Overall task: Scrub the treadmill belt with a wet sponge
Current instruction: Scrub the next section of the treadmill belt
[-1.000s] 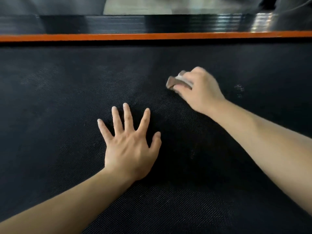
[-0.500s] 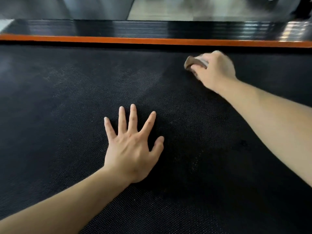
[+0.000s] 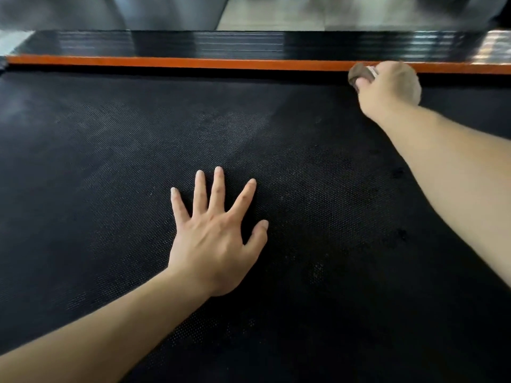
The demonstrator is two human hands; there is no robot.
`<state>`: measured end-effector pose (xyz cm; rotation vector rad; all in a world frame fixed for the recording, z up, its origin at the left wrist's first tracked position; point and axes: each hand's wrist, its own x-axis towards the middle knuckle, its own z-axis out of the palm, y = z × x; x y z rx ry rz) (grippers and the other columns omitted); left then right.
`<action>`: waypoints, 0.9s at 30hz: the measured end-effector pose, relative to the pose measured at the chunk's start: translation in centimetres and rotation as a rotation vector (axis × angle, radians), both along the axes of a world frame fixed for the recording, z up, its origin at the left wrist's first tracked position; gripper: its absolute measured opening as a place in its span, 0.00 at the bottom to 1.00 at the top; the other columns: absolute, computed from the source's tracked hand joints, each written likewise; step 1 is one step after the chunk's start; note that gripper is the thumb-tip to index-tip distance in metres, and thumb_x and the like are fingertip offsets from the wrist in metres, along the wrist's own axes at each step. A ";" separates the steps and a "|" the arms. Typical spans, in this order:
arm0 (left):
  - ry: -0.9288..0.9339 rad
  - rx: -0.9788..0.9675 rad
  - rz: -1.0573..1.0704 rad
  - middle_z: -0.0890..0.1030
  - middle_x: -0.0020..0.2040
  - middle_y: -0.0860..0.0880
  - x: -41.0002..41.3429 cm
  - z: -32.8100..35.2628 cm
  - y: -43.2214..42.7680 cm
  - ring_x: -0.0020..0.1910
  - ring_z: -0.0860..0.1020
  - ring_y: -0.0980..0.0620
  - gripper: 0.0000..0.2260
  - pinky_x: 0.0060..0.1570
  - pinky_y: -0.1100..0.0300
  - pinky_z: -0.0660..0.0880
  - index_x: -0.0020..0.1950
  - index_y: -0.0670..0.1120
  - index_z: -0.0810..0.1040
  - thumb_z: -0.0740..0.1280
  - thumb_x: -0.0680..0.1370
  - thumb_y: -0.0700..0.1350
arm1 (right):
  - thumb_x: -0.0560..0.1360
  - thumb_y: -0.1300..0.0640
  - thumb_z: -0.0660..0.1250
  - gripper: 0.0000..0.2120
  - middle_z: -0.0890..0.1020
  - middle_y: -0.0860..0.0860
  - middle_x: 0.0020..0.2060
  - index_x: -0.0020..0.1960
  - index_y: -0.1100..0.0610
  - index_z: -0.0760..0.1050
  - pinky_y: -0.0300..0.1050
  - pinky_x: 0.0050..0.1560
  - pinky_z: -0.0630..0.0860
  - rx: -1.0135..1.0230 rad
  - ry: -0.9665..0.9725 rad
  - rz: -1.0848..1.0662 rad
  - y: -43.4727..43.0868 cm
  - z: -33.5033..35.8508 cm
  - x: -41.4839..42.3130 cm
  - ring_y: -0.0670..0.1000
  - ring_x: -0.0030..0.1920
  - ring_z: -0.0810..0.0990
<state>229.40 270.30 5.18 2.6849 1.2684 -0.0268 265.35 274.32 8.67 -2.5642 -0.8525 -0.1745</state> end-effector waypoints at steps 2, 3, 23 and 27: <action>-0.004 -0.002 0.001 0.40 0.84 0.46 -0.1 0.0 -0.1 0.81 0.33 0.43 0.34 0.76 0.34 0.34 0.82 0.65 0.43 0.40 0.76 0.71 | 0.78 0.43 0.67 0.17 0.83 0.57 0.55 0.58 0.54 0.81 0.52 0.55 0.77 0.011 -0.019 0.095 -0.3 -0.6 -2.0 0.61 0.56 0.81; -0.002 -0.003 -0.001 0.39 0.84 0.46 -0.1 0.0 -0.1 0.81 0.33 0.43 0.34 0.76 0.34 0.33 0.82 0.65 0.43 0.40 0.76 0.71 | 0.78 0.42 0.67 0.17 0.83 0.57 0.53 0.57 0.54 0.82 0.51 0.53 0.76 0.023 -0.014 0.197 -0.7 -0.9 -3.2 0.61 0.55 0.81; 0.009 -0.012 0.004 0.40 0.84 0.45 0.1 0.0 -0.1 0.81 0.33 0.42 0.34 0.76 0.32 0.35 0.82 0.64 0.44 0.41 0.76 0.71 | 0.81 0.43 0.61 0.18 0.77 0.56 0.48 0.55 0.56 0.79 0.52 0.47 0.66 -0.031 -0.109 0.202 -8.7 -1.4 -7.2 0.62 0.49 0.78; 0.017 -0.002 0.005 0.41 0.84 0.44 0.2 0.1 -0.1 0.81 0.34 0.41 0.34 0.75 0.32 0.34 0.82 0.64 0.44 0.41 0.77 0.71 | 0.78 0.41 0.61 0.17 0.75 0.50 0.41 0.54 0.53 0.79 0.52 0.43 0.72 -0.038 -0.065 0.564 -12.2 -2.2 -12.8 0.57 0.40 0.77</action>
